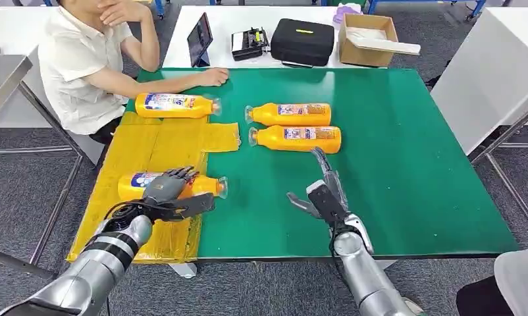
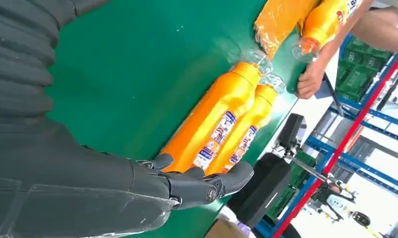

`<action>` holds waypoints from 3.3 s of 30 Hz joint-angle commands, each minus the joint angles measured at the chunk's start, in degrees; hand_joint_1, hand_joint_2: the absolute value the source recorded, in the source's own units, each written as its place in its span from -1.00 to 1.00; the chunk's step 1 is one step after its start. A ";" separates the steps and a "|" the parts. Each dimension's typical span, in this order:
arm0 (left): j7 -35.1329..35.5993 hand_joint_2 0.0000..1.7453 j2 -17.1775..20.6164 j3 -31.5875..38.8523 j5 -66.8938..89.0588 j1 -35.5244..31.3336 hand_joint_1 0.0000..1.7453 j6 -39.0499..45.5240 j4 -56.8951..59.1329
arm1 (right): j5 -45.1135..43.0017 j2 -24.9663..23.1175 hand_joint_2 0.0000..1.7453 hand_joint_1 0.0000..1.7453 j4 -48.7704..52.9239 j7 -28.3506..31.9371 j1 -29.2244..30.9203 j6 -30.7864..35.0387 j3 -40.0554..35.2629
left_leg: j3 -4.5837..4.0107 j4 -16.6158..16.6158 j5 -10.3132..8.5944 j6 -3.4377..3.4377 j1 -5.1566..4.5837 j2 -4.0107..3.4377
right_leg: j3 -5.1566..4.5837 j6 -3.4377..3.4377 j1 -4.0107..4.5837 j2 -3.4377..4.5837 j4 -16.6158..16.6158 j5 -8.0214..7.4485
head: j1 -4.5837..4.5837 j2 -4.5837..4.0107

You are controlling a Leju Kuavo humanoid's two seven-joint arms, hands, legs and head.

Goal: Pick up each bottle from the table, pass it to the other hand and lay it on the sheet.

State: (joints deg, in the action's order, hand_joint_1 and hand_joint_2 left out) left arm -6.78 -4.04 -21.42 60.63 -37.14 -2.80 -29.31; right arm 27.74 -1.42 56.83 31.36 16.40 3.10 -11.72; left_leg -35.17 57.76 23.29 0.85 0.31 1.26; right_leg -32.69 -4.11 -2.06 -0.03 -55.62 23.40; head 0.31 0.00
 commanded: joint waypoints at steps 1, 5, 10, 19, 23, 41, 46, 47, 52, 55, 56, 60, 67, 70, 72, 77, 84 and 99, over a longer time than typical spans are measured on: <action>-2.82 1.00 0.26 -3.92 -0.74 3.96 -1.00 3.45 0.37 | -0.01 0.32 1.00 -1.00 -3.21 0.14 1.19 -0.20 0.60 | 0.09 -0.07 0.01 -0.02 0.03 -0.20 | 0.05 0.19 0.06 0.12 0.08 -0.04 | 0.00 0.00; -6.53 1.00 0.00 -6.40 -3.34 6.86 -1.00 7.35 -10.64 | -0.12 0.66 1.00 -1.00 -2.01 0.41 0.39 0.22 1.22 | 0.05 -0.04 -0.01 0.00 0.02 -0.09 | 0.03 0.17 0.05 0.01 0.07 -0.01 | 0.00 0.00; -5.57 1.00 0.22 -6.99 -3.68 7.30 -1.00 6.85 -12.36 | -0.13 0.66 1.00 -1.00 -1.89 0.41 0.44 0.12 1.33 | -0.20 0.04 0.00 0.04 0.04 -0.10 | -0.23 0.19 0.07 0.01 0.02 0.00 | 0.00 0.00; -6.73 1.00 0.46 -9.14 -4.42 9.13 -1.00 13.03 -19.04 | 0.06 0.52 1.00 -1.00 -1.53 0.49 0.16 0.23 1.54 | -0.48 0.06 0.02 0.03 0.06 -0.14 | -0.54 0.20 0.09 0.04 0.01 -0.04 | 0.00 0.00; -6.67 1.00 0.66 -11.15 -4.33 11.84 -1.00 16.96 -26.71 | 0.69 0.48 1.00 -1.00 -0.91 0.49 -0.44 1.21 1.39 | -0.68 0.07 0.00 0.04 0.06 -0.10 | -0.73 0.17 0.08 -0.01 0.00 -0.04 | 0.00 0.00; -15.90 1.00 -6.35 -10.72 -29.10 23.08 -1.00 23.36 -46.69 | 39.71 6.71 1.00 -1.00 -0.50 -16.79 0.10 27.30 -3.60 | -0.87 0.08 0.04 0.07 0.02 -0.08 | -0.91 0.15 0.04 -0.03 0.02 -0.01 | -0.02 0.00; -15.03 1.00 -8.34 -12.01 -45.50 25.43 -1.00 14.36 -44.32 | 40.39 9.07 1.00 -1.00 -16.83 -18.05 10.19 26.35 -6.20 | -0.75 0.06 0.08 0.09 -0.01 -0.30 | -0.79 0.22 0.04 0.15 0.10 -0.09 | 0.00 0.00; -14.51 1.00 -9.00 -12.18 -48.00 25.90 -1.00 13.06 -43.64 | 40.33 9.13 1.00 -1.00 -17.95 -18.04 11.30 25.82 -6.44 | -0.91 0.03 0.01 0.09 -0.06 -0.19 | -0.94 0.13 -0.05 0.09 0.08 -0.12 | -0.02 0.00; -14.83 1.00 -8.94 -12.58 -48.50 25.38 -1.00 13.44 -42.97 | 40.14 8.81 1.00 -1.00 -18.69 -17.98 11.71 26.09 -6.70 | -0.94 0.06 -0.04 0.14 -0.05 -0.14 | -0.98 0.02 -0.03 0.05 0.06 -0.17 | 0.00 0.00; -14.83 1.00 -8.94 -12.58 -48.50 25.38 -1.00 13.44 -42.97 | 40.14 8.81 1.00 -1.00 -18.69 -17.98 11.71 26.09 -6.70 | -0.80 0.07 0.03 0.12 0.01 -0.23 | -0.84 0.16 0.05 0.09 0.07 -0.11 | 0.00 0.00; -14.83 1.00 -8.83 -12.52 -48.56 25.28 -1.00 13.45 -43.05 | 40.17 8.78 1.00 -1.00 -18.63 -18.04 11.54 26.22 -6.75 | -0.90 0.05 -0.03 0.15 -0.03 -0.17 | -0.94 0.06 0.00 0.07 0.06 -0.14 | 0.00 0.00; -14.83 1.00 -8.83 -12.52 -48.56 25.28 -1.00 13.45 -43.05 | 40.17 8.78 1.00 -1.00 -18.63 -18.04 11.54 26.22 -6.75 | -0.83 0.08 0.02 0.15 0.00 -0.21 | -0.87 0.12 0.05 0.06 0.06 -0.11 | 0.00 0.00; -15.25 1.00 -9.11 -15.75 -50.75 24.68 -1.00 13.74 -41.57 | 39.31 8.06 1.00 -1.00 -20.97 -18.31 13.59 22.81 -8.91 | -0.98 0.09 -0.03 0.16 -0.02 -0.21 | -1.01 0.07 0.00 0.09 0.04 -0.16 | 0.00 0.00; -15.07 1.00 -8.99 -16.24 -50.72 24.05 -1.00 14.85 -41.63 | 38.54 8.00 1.00 -1.00 -22.52 -18.54 13.61 20.84 -9.74 | -0.91 0.10 0.01 0.13 0.01 -0.25 | -0.93 0.15 0.05 0.10 0.05 -0.13 | 0.00 0.00; -14.91 1.00 -8.85 -16.61 -50.86 23.67 -1.00 15.35 -41.57 | 37.93 8.03 1.00 -1.00 -23.93 -18.58 14.03 19.87 -10.20 | -0.89 0.07 -0.01 0.12 0.02 -0.22 | -0.91 0.16 0.06 0.08 0.07 -0.13 | 0.00 0.00; -15.38 1.00 -8.87 -16.97 -50.64 23.41 -1.00 16.03 -41.81 | 38.03 7.71 1.00 -1.00 -25.68 -19.08 15.62 17.87 -11.14 | -1.01 0.06 -0.05 0.15 -0.05 -0.21 | -1.07 0.04 -0.03 0.10 0.03 -0.17 | 0.02 0.00; -14.57 1.00 -8.66 -17.19 -51.76 23.01 -1.00 16.04 -40.82 | 36.46 7.60 1.00 -1.00 -31.43 -24.56 18.76 6.20 -12.65 | -0.88 0.11 0.01 0.13 0.02 -0.28 | -0.92 0.18 0.07 0.13 0.04 -0.13 | 0.00 0.00; -13.11 1.00 -8.70 -17.10 -53.98 23.17 -1.00 14.47 -40.08 | 35.76 8.90 1.00 -1.00 -34.72 -32.05 21.97 -1.33 -13.65 | -0.79 0.05 -0.22 0.23 0.03 -0.08 | -0.79 0.06 0.06 -0.05 0.13 -0.26 | 0.00 0.00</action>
State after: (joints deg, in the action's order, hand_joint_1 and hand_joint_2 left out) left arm -20.15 -13.88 -37.22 6.84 -12.07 11.76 -72.54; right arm 63.63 6.93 28.02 0.13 36.75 2.73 -23.32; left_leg -36.14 57.82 23.00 1.15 0.22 1.20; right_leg -33.72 -4.36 -2.16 0.01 -55.59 23.09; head 0.31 0.00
